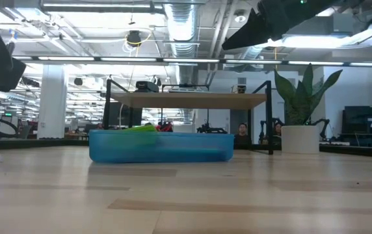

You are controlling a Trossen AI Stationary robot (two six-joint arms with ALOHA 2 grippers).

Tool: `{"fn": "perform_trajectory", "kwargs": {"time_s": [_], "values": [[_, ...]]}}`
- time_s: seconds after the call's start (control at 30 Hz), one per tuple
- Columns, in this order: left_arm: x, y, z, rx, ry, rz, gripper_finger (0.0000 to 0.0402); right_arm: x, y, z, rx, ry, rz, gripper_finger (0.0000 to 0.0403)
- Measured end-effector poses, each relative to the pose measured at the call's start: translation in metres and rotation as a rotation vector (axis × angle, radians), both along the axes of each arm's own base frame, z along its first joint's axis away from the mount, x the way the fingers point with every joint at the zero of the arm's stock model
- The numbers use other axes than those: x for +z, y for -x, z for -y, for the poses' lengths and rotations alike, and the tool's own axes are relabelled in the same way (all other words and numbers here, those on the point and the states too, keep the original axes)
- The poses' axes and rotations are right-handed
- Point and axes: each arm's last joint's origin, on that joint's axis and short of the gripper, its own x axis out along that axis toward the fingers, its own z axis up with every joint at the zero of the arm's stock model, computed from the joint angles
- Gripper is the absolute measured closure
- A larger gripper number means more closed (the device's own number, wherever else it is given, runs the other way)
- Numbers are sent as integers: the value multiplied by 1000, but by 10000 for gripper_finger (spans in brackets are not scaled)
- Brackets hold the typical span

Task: Pack school essentials
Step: Put the yellow crayon box into the supply box

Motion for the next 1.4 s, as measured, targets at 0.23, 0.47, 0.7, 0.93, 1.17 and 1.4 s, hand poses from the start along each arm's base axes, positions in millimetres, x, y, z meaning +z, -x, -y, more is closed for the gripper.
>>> {"fn": "perform_trajectory", "kwargs": {"time_s": [0.23, 0.47, 0.7, 0.93, 1.17, 1.4], "values": [[7, -1, 1, -35, -28, -19, 27, 0, 0, 0, 0, 0, 0, 283], [13, -8, 1, -88, -23, -8, 53, 0, 0, 0, 0, -1, 2, 283], [13, -12, -3, -109, -5, -22, 79, 0, 0, 0, 0, 0, 1, 283], [20, -21, -6, -171, 25, -39, 90, 0, 0, 0, 0, 0, 1, 283], [45, -40, -6, -265, 21, 9, 90, 0, 0, 0, 0, 0, 1, 283], [86, -70, -22, -440, -164, 97, 90, 0, 0, 0, 0, 0, 0, 283]]}}
